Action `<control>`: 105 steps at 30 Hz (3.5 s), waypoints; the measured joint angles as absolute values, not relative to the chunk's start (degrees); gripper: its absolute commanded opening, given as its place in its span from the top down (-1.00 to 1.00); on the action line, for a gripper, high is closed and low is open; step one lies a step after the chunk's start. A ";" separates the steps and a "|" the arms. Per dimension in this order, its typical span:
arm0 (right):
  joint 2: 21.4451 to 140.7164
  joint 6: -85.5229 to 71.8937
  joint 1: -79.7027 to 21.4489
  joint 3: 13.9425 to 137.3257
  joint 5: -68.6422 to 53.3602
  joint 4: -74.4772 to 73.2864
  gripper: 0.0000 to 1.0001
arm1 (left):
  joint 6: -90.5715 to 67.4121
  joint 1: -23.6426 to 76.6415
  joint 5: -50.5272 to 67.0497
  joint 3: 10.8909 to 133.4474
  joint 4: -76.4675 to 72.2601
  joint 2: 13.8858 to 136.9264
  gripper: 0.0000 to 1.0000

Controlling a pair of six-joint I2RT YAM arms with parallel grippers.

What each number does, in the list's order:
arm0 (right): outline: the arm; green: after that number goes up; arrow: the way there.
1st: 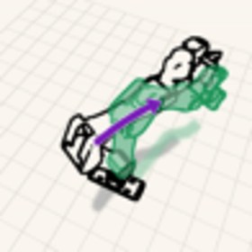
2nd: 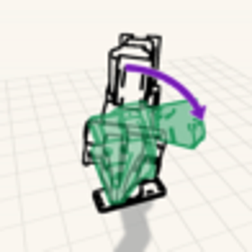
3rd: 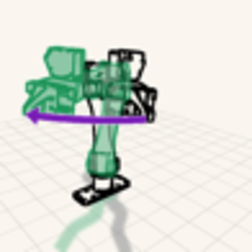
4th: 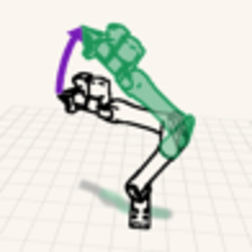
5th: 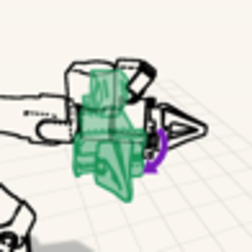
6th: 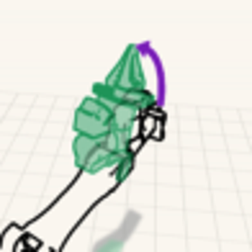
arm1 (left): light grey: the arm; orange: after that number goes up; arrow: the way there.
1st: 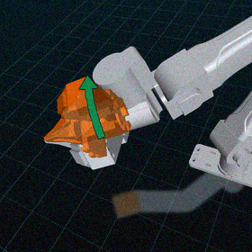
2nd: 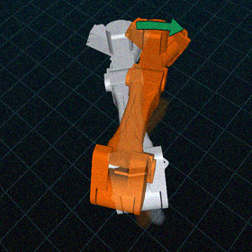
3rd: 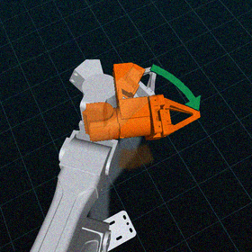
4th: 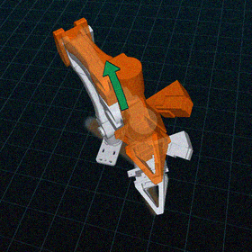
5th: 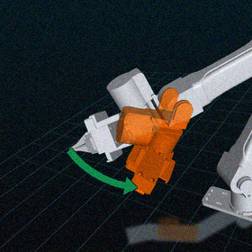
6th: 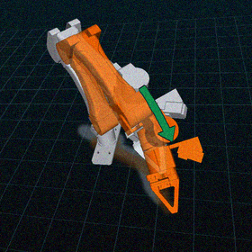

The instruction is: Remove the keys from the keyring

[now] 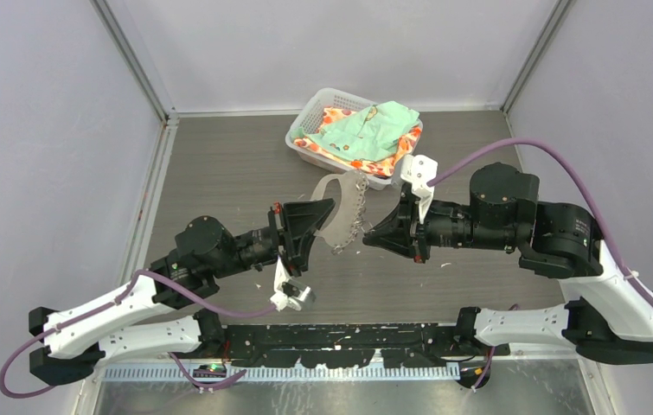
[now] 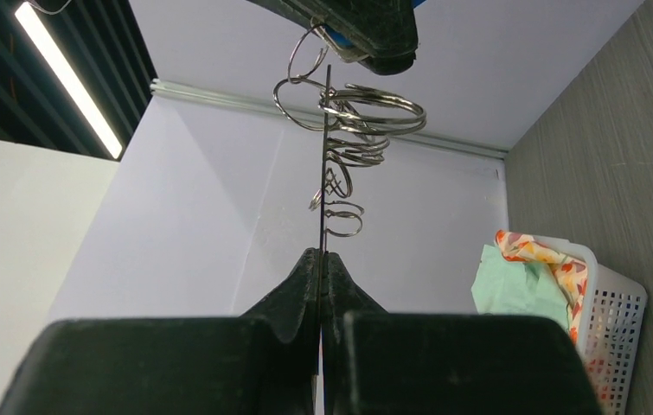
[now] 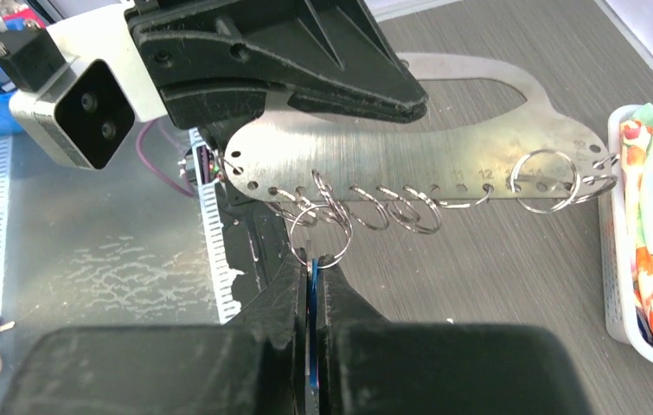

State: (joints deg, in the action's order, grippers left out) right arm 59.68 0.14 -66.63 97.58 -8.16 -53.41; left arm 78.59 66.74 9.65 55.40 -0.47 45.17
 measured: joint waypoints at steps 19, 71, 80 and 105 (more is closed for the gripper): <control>59.88 2.59 -66.63 100.90 -10.22 -57.45 0.98 | 80.23 66.92 13.08 61.98 7.84 44.86 0.99; 64.29 4.40 -66.63 102.89 -7.53 -61.54 0.99 | 43.92 52.21 38.65 62.76 18.85 49.43 1.00; 65.52 4.40 -66.63 102.32 -8.19 -63.37 0.99 | 41.89 51.48 39.46 59.53 15.42 49.50 0.99; 55.42 1.08 -66.65 85.14 2.20 -45.39 -0.62 | 60.90 51.11 29.06 58.19 -7.18 44.01 0.99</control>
